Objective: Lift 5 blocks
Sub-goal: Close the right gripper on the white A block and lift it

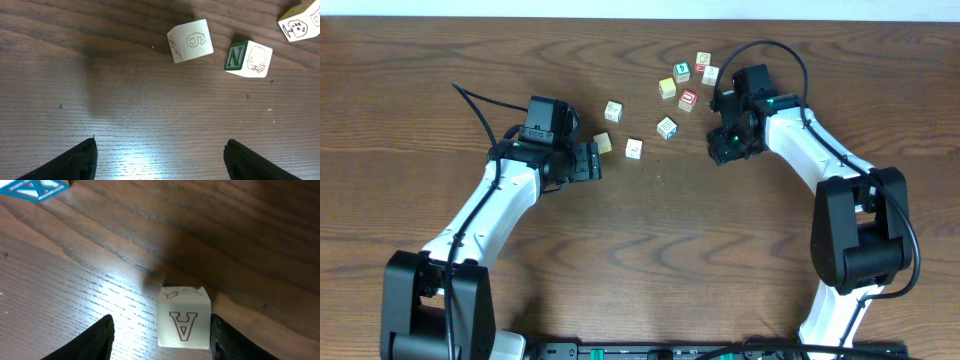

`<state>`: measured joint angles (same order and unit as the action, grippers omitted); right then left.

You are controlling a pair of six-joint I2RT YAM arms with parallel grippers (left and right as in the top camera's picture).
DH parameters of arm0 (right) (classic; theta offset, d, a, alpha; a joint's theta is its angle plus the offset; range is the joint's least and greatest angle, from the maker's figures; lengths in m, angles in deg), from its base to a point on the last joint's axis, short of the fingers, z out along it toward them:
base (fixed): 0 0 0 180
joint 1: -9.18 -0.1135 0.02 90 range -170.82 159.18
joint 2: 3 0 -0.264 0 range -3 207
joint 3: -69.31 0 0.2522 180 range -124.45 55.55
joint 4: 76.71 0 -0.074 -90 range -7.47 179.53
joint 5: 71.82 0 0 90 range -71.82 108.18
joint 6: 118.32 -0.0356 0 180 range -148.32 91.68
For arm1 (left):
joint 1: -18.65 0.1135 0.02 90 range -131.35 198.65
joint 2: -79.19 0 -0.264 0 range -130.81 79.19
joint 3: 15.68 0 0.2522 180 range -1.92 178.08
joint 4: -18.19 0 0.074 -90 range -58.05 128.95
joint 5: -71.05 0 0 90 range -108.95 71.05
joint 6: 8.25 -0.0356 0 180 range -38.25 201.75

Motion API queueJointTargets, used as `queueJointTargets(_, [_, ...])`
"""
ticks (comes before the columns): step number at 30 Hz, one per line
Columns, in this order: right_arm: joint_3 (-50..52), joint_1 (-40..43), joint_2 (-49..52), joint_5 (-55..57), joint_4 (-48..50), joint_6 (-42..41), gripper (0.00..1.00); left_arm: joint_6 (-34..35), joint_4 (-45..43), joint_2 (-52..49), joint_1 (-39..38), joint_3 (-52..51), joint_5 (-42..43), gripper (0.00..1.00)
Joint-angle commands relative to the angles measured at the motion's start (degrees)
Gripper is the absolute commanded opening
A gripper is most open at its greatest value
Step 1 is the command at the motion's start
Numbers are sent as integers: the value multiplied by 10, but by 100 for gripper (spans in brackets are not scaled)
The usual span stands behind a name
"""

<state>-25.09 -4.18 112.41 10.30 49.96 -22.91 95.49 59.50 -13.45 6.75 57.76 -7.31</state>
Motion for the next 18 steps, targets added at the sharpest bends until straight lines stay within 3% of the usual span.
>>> queueJointTargets(1, [-4, -7, 1, 1, 7, -8, 58, 5, 0, -3, -1, 13, -8, 82])
queueJointTargets(12, [-1, -8, 8, 19, 18, -17, 57, 5, 0, -3, -1, 13, -21, 82])
queueJointTargets(18, [-1, -7, 33, 19, 19, -22, 45, 5, 0, -3, -1, 13, -21, 81])
